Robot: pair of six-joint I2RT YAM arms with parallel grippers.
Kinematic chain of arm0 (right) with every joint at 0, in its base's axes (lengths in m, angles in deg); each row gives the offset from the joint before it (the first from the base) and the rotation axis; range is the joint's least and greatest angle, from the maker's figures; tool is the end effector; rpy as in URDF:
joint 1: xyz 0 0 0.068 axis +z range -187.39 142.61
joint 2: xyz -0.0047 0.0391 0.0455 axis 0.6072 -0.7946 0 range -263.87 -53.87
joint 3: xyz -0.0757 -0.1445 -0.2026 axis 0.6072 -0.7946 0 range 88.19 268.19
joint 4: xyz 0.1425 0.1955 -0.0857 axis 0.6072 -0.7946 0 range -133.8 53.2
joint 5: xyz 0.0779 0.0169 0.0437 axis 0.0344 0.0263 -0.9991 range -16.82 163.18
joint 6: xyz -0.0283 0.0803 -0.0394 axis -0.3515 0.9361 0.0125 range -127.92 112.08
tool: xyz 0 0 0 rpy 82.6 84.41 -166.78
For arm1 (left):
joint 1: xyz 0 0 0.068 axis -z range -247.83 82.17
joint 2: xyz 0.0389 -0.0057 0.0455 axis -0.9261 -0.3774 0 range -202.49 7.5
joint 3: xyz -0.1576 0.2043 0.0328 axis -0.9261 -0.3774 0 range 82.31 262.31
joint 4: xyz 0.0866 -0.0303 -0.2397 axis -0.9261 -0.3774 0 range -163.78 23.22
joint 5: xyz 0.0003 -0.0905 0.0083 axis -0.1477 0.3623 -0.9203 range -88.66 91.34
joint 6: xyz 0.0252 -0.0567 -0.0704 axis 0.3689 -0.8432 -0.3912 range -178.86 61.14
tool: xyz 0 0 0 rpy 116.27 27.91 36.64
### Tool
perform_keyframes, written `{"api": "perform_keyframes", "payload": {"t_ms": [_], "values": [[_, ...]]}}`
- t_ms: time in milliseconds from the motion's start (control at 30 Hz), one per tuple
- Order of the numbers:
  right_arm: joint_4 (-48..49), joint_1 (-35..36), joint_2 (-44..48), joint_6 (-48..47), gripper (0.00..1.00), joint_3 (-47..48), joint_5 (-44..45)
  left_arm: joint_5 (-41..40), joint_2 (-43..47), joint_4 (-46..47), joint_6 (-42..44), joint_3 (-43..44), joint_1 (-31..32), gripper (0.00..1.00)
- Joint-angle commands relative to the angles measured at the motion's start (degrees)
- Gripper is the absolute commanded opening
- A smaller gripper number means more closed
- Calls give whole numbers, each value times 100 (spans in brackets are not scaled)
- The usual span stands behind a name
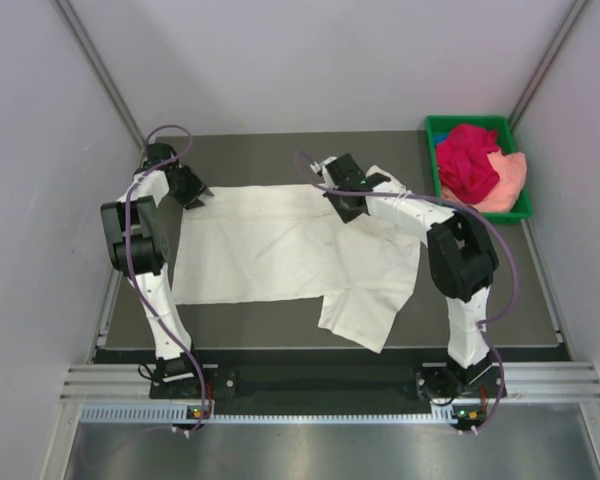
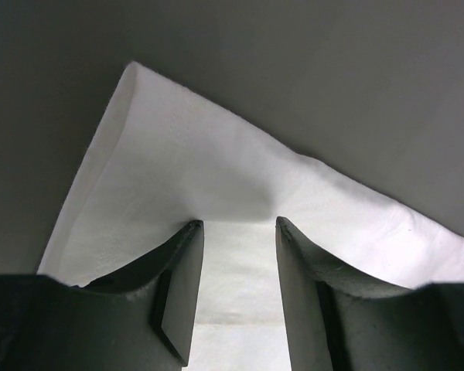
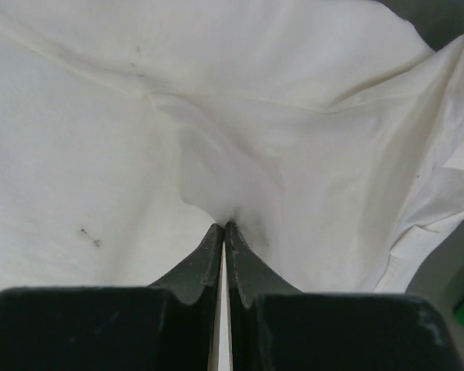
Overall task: Fold and stack the t-shirts
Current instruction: Fold the tshirt
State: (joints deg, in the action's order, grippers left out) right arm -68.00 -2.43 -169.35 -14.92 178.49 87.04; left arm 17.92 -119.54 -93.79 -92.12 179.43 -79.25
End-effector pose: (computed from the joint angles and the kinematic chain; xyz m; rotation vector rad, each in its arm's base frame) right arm 0.3862 0.2452 0.1622 -0.8140 2.3808 -0.1130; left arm 0.4885 0.0739 0.1160 -0.8784 2.4311 -0.5146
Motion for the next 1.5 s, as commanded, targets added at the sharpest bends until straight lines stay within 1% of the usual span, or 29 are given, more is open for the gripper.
{"api": "perform_keyframes", "payload": {"t_ms": [0, 33, 67, 133, 233, 333, 433, 500, 600, 700, 800, 833, 867, 900, 933, 967, 1033, 1100, 1133, 1267, 1333, 1367, 1400, 1467], "values": [[-351, -393, 167, 542, 0, 225, -1122, -498, -391, -68, 179, -97, -1, 48], [-378, -437, 140, 638, 0, 233, -1349, -506, -391, -77, 188, -106, -9, 48], [-387, -498, 131, 665, 0, 216, -1369, -515, -374, -77, 197, -106, -9, 48], [-369, -543, 96, 665, 0, 128, -1797, -533, -374, -94, 205, -97, -1, 48], [-343, -648, 52, 1059, 0, 40, -2255, -550, -365, -94, 214, -106, -1, 48], [-255, -692, 87, 1227, 0, -30, -2624, -568, -365, -103, 206, -106, -1, 48], [-115, -692, 157, 1507, 0, -57, -2933, -585, -365, -112, 197, -97, -9, 48], [-123, -692, 114, 1667, 0, 5, -2890, -577, -365, -112, 197, -106, -1, 48], [-184, -692, 35, 1957, 0, 31, -2618, -577, -356, -121, 188, -106, -18, 49], [-158, -692, 52, 2168, 14, -39, -2416, -577, -356, -121, 197, -97, -1, 49], [-141, -727, 314, 2134, 23, -83, -1968, -577, -347, -156, 197, -88, -1, 48], [-158, -762, 394, 2116, 27, -48, -1645, -594, -347, -165, 197, -79, -9, 48], [-158, -824, 473, 2081, 34, -30, -1433, -603, -339, -182, 197, -79, -1, 48], [-115, -868, 578, 2011, 36, 31, -1118, -621, -347, -191, 188, -79, -1, 48], [-114, -912, 605, 1958, 38, 92, -601, -638, -347, -191, 179, -79, -1, 48], [-106, -999, 588, 1896, 40, 180, -378, -664, -356, -217, 179, -79, -1, 48], [-27, -1035, 422, 1659, 42, 487, 209, -717, -365, -235, 170, -79, -1, 49], [-35, -1044, 81, 1492, 43, 916, 545, -744, -391, -288, 162, -71, -1, 49], [-26, -1044, -26, 1361, 44, 1058, 851, -761, -391, -305, 153, -79, -1, 49], [376, -1026, -518, 1000, 48, 1472, 1565, -735, -383, -323, 153, -79, -1, 48], [518, -1026, -765, 755, 49, 1657, 1680, -752, -374, -341, 161, -79, -1, 49], [579, -1018, -852, 745, 52, 1736, 1715, -753, -374, -341, 170, -71, -1, 48], [632, -1018, -1027, 518, 52, 1919, 1716, -753, -374, -341, 170, -71, -1, 48], [607, -1009, -1204, 446, 53, 2113, 1646, -761, -382, -358, 170, -62, -1, 48]]}}
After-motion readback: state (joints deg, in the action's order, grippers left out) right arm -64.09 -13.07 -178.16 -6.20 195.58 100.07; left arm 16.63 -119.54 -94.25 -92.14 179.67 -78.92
